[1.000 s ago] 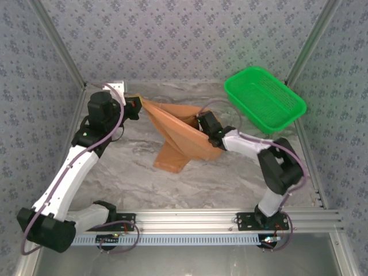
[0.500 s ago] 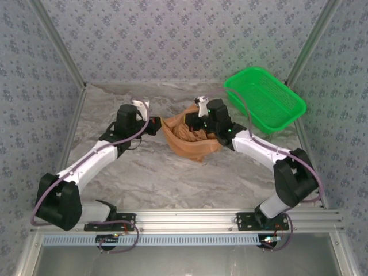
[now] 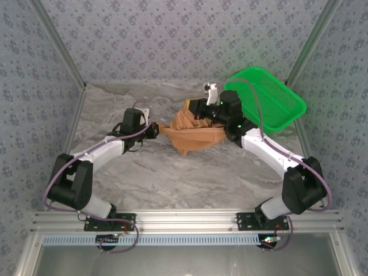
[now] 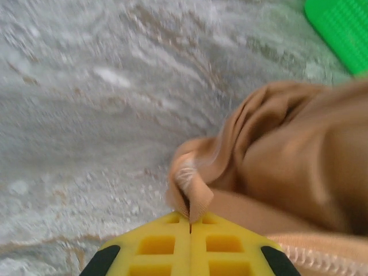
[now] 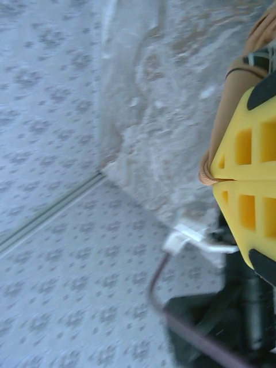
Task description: Fold the inside-out t-shirt
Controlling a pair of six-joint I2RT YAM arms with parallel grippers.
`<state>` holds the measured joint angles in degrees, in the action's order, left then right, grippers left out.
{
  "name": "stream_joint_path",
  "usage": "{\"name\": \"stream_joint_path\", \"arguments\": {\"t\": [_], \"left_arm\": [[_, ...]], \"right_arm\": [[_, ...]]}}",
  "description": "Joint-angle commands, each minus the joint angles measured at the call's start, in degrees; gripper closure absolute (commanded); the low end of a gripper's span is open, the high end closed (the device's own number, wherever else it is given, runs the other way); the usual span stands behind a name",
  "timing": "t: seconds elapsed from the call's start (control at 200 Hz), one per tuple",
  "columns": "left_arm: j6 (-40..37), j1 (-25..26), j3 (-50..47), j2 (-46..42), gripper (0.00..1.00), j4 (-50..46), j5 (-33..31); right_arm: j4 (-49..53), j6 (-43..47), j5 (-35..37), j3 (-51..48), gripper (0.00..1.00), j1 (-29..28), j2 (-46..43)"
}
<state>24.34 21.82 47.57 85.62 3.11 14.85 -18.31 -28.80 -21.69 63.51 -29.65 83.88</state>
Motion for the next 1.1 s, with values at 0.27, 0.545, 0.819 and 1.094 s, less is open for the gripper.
{"name": "stream_joint_path", "arguments": {"t": [0.27,0.545,0.819,1.094], "left_arm": [[5.1,1.89,-7.65,-15.02,0.49,9.3,1.66],[-1.95,14.99,-6.52,-19.08,0.32,19.61,3.75],[-17.25,27.22,1.09,-8.26,0.34,23.72,3.15],[-27.4,35.0,3.16,0.33,0.83,25.16,4.81]], "right_arm": [[-5.32,5.04,15.79,7.63,1.0,-5.07,3.45],[3.74,2.87,25.95,13.41,1.0,-8.23,6.26],[8.01,-6.14,26.64,15.24,1.0,-8.26,6.59],[11.69,-14.57,17.95,18.66,1.0,-2.75,6.52]]}}
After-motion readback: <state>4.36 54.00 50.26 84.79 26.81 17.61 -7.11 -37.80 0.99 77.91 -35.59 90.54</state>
